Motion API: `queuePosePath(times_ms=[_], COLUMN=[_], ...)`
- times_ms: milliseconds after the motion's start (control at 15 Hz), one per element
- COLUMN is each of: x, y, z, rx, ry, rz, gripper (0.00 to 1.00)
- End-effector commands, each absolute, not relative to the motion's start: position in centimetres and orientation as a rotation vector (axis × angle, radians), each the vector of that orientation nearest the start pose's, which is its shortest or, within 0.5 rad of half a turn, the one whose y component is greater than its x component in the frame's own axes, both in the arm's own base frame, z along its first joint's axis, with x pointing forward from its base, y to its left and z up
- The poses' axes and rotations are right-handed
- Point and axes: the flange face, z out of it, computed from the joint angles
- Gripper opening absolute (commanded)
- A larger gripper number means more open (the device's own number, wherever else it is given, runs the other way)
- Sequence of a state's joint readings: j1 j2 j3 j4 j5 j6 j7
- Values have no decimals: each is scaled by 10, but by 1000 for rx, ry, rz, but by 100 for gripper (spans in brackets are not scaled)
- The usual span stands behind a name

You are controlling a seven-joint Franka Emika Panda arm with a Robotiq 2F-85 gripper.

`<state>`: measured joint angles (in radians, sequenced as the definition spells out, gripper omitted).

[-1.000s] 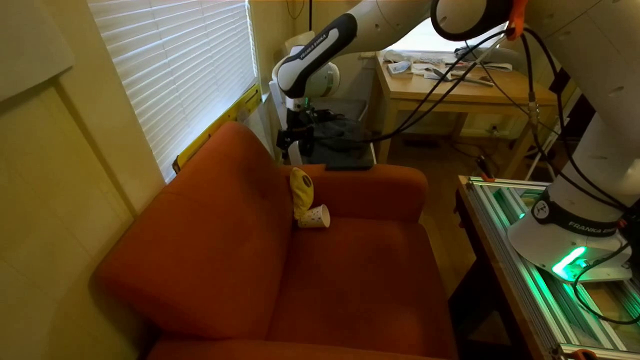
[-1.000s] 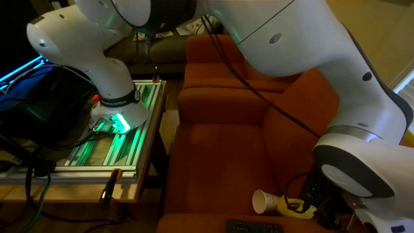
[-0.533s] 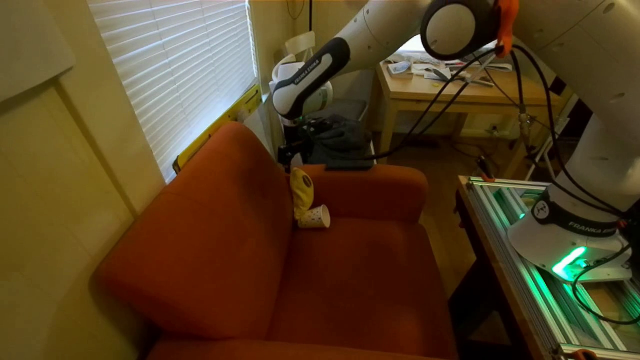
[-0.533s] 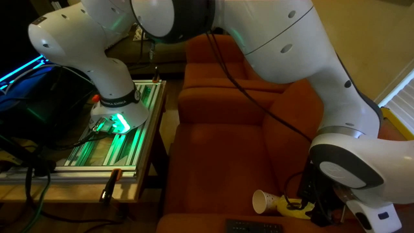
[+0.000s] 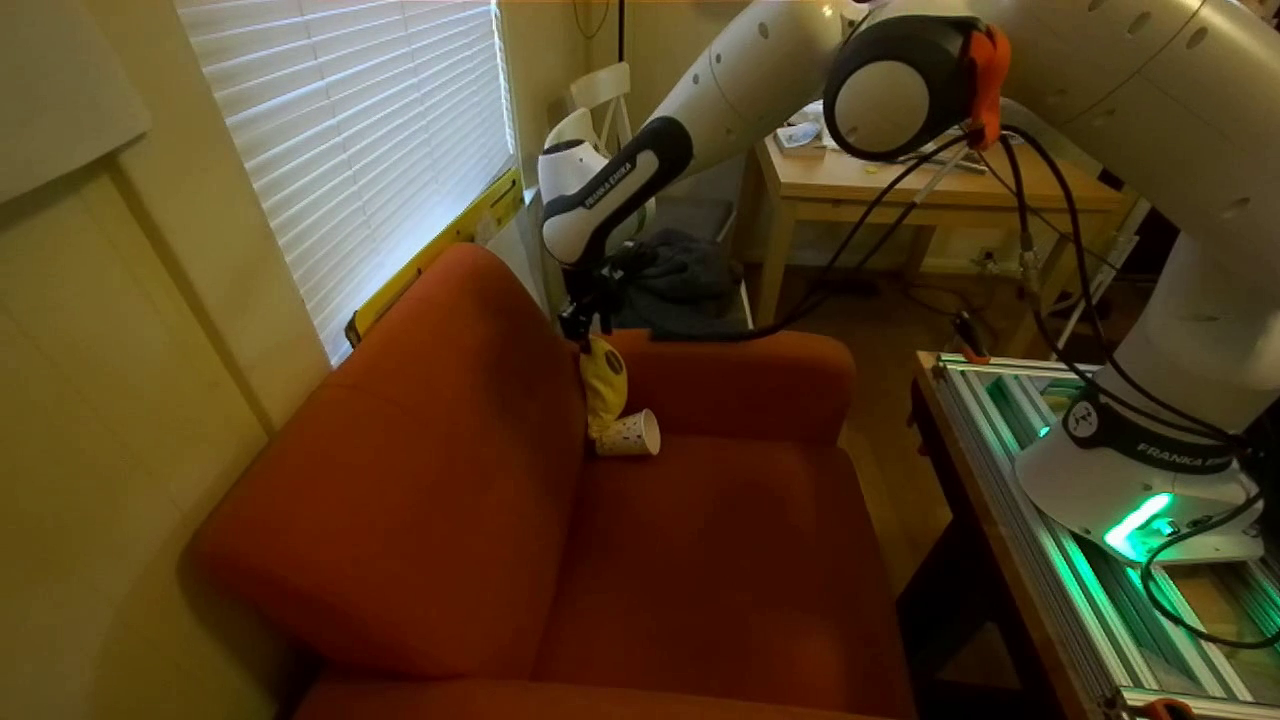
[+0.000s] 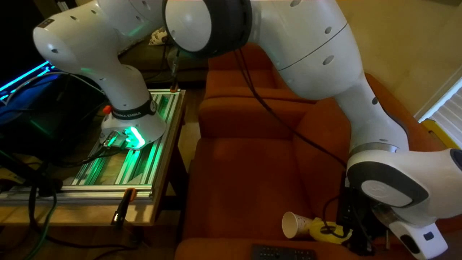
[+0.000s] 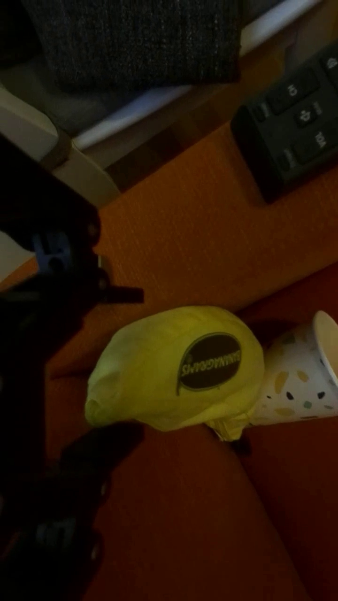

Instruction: Place the case on the chair's right arm

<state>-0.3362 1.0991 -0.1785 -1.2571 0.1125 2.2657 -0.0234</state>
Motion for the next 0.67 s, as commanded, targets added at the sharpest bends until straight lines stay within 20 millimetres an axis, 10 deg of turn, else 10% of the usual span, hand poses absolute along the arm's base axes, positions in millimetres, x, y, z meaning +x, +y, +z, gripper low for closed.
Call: queuePosePath(times_ms=[0, 333, 600], x=[661, 662, 661], y=[-333, -327, -328], z=[75, 86, 98], rx=[-3169, -3140, -3136], ry=[718, 688, 687], rz=[99, 103, 98], gripper=[36, 4, 4])
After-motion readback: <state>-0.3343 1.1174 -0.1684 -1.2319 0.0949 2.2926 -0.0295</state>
